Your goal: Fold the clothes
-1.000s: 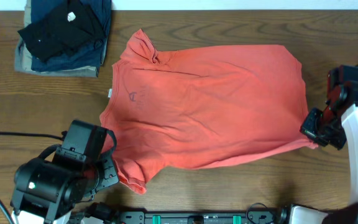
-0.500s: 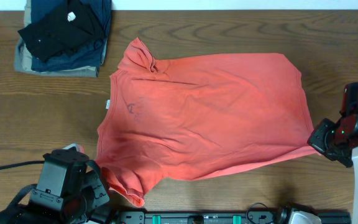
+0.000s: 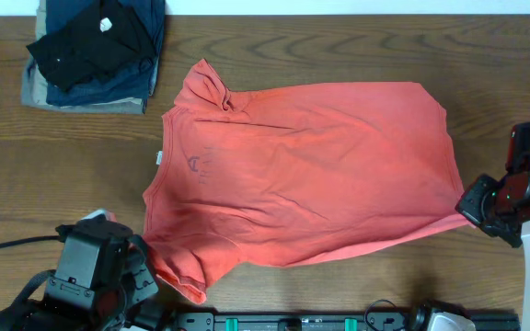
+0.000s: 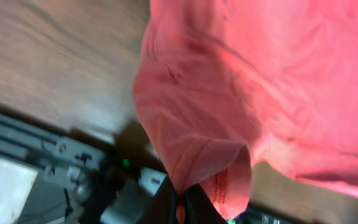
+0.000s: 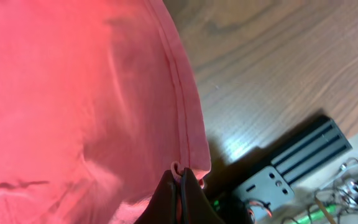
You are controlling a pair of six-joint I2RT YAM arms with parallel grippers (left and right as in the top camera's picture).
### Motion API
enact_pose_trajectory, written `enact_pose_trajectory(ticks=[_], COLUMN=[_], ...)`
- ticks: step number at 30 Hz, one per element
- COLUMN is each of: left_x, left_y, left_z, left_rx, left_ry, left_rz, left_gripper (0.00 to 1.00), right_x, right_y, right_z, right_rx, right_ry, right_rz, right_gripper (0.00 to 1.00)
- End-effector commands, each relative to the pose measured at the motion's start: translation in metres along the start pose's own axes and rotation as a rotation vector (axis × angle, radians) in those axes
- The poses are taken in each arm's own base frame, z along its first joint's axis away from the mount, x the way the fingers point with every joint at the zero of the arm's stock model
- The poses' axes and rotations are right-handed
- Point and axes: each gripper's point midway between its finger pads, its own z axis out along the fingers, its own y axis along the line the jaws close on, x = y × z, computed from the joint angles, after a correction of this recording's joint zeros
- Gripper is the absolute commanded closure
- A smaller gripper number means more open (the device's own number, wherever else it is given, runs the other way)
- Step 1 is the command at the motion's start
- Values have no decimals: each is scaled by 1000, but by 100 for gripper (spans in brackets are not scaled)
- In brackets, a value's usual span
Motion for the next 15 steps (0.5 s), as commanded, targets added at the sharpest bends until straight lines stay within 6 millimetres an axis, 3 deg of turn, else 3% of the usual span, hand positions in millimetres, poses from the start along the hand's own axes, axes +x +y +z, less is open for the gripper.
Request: enact_pose_trajectory(ticks=[1,6,15], left_x=[-23,-50,-69], left_y=[2,0,-16], left_z=[-6,-3,19], left_rx=[-28,-54,-110], left_ry=[-117,-238,-225], left_rz=[-14,-33,-23], left_gripper=[94,94,94], right_x=[-6,-21,-33], right_y=[-1,7,14], right_z=[-2,-2,-3], right_rx=[-3,-35,-63], right_ry=[-36,-94,-144], right_rz=[27,34,39], right_gripper=[98,98,95])
